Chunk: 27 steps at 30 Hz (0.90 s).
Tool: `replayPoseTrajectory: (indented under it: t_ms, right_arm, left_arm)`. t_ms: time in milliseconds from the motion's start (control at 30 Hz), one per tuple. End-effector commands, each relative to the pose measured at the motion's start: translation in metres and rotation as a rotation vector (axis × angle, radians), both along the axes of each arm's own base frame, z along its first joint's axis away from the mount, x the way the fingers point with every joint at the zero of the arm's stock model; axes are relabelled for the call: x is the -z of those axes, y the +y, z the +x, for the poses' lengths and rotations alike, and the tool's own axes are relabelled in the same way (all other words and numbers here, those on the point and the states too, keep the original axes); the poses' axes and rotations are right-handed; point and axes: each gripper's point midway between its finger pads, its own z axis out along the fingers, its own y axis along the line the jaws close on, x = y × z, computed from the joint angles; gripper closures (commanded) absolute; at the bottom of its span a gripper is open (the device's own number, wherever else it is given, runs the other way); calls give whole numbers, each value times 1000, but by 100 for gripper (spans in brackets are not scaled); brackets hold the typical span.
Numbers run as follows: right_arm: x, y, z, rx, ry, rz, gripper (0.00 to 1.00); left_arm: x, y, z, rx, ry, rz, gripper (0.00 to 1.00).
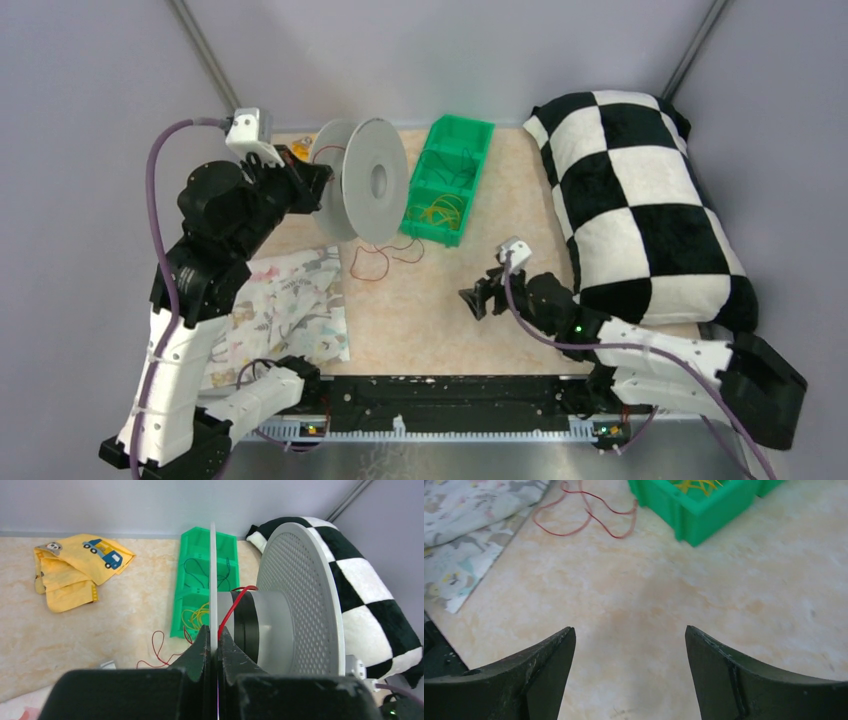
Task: Wrap the cables
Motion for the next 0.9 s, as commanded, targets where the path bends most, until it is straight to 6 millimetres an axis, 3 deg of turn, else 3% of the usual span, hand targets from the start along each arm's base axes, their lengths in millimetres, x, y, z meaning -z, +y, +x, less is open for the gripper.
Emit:
replayPoseTrajectory:
  t_ms: [0,33,167,300,433,867]
  right_arm:
    - [-94,74,5,-233,-272,217,19]
    - [-102,85,8,-245,-294,237,19]
    - [-97,125,16,-296,-319,283,19]
    - [-90,149,31,-278,-330,321,17]
    - [-83,162,44,-239,-313,359,14]
    - [-59,218,60,-297,-225,451,17]
  left_arm:
    - [-71,-2,-22,48,-185,-137,100]
    - [-77,-1,-26,52,-198,-151,100]
    - [-108,-8,-51,138,-245,-218,100]
    - [-133,-2,-70,150,-287,-240,100]
    - [-139,2,-77,146,-294,-242,100]
    - [-148,5,-82,140,-305,-243,100]
